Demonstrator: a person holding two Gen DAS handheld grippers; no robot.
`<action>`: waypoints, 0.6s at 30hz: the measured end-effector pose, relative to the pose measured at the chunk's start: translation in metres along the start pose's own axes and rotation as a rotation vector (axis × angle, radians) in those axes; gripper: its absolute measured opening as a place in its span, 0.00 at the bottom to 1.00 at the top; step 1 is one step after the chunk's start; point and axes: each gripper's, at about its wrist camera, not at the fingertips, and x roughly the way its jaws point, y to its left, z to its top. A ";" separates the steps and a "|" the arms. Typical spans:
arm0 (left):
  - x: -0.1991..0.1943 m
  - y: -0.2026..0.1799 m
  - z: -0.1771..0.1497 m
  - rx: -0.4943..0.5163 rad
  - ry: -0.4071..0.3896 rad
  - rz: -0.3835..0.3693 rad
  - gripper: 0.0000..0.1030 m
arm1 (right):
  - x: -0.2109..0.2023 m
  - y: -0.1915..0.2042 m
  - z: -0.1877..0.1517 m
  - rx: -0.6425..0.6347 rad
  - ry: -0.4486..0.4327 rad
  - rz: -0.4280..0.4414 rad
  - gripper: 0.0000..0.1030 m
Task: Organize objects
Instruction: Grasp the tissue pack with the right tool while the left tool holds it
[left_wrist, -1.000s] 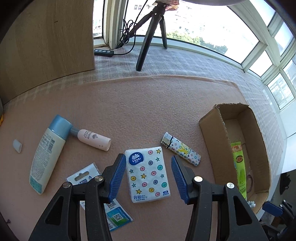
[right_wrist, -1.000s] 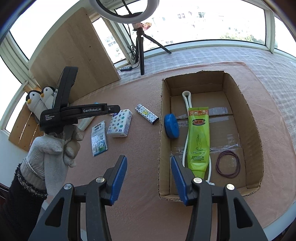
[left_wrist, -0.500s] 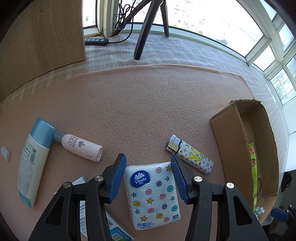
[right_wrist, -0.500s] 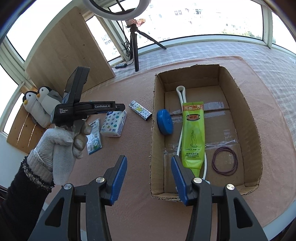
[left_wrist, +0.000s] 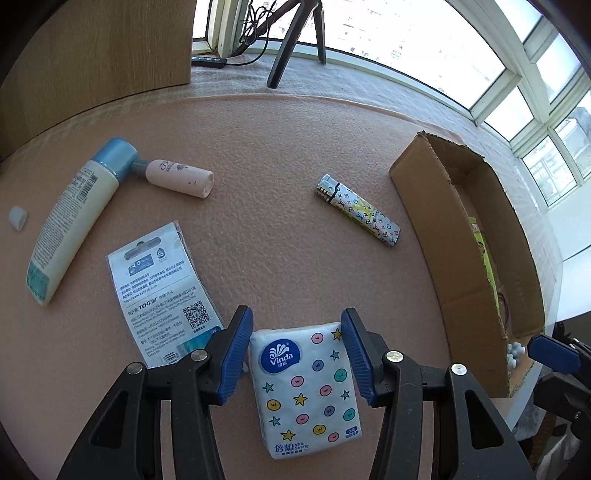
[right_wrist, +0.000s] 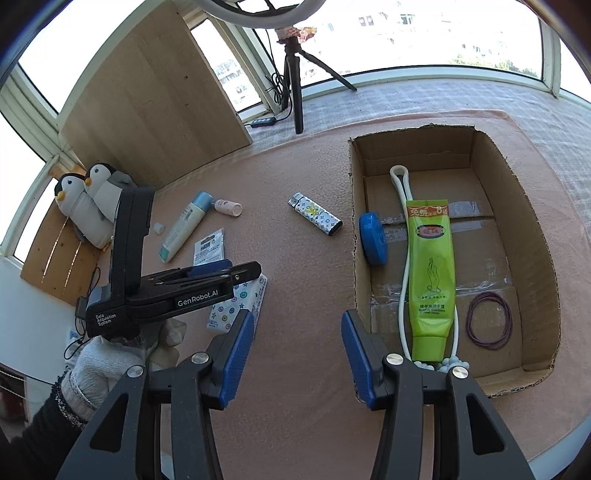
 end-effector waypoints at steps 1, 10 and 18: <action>-0.002 0.001 -0.006 -0.004 0.000 -0.006 0.52 | 0.002 0.002 -0.001 -0.002 0.004 0.004 0.44; -0.020 0.006 -0.049 -0.014 0.002 -0.023 0.52 | 0.015 0.021 -0.007 -0.020 0.033 0.034 0.44; -0.051 0.025 -0.067 0.030 -0.026 -0.019 0.63 | 0.033 0.034 -0.013 -0.035 0.080 0.058 0.44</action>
